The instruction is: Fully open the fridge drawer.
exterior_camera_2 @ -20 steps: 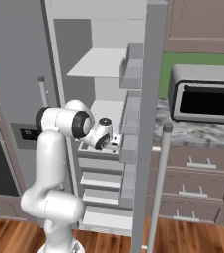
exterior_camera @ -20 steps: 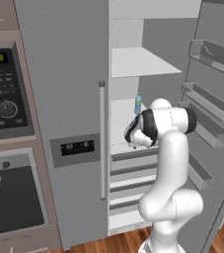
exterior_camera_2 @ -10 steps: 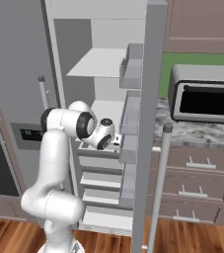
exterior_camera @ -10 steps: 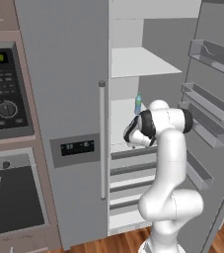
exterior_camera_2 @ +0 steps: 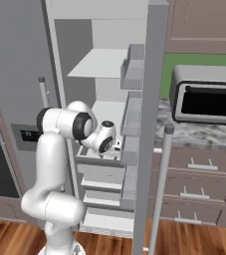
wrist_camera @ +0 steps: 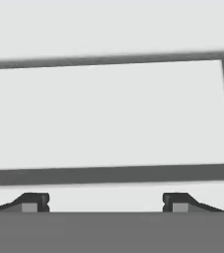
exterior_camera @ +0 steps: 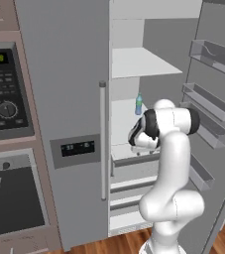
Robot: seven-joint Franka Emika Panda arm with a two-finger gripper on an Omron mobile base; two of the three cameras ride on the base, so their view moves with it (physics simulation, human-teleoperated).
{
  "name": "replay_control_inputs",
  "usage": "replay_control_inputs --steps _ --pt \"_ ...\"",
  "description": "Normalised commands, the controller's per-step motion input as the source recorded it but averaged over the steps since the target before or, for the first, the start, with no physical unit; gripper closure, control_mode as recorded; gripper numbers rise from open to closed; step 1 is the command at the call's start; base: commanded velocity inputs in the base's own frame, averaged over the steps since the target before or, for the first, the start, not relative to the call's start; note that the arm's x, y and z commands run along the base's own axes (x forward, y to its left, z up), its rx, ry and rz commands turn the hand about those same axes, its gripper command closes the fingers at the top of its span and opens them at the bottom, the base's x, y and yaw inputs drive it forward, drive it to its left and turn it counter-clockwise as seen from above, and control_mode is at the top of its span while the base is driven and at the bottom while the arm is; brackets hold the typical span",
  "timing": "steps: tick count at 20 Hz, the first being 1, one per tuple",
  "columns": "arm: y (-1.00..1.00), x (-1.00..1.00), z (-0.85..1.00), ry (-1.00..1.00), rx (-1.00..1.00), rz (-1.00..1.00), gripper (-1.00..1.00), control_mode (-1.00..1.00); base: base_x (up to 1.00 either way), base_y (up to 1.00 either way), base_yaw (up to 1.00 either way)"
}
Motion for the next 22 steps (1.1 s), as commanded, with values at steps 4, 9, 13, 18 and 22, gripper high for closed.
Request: replay_control_inputs --steps 4,9,13,18,22 --pt "-0.10 -1.00 -0.44 0.09 0.00 0.00 -1.00 -1.00 0.00 0.00 0.00" --pt "-0.10 -1.00 -0.45 0.03 0.00 0.00 -1.00 -1.00 0.00 0.00 0.00" --pt "-0.11 -1.00 -0.34 0.00 0.00 0.00 -1.00 -1.00 0.00 0.00 0.00" --pt "-0.08 -1.00 -0.06 -0.03 0.02 0.00 -1.00 -1.00 0.00 0.00 0.00" --pt "-0.06 -1.00 0.71 -0.26 0.17 -0.03 -1.00 -1.00 0.00 0.00 0.00"
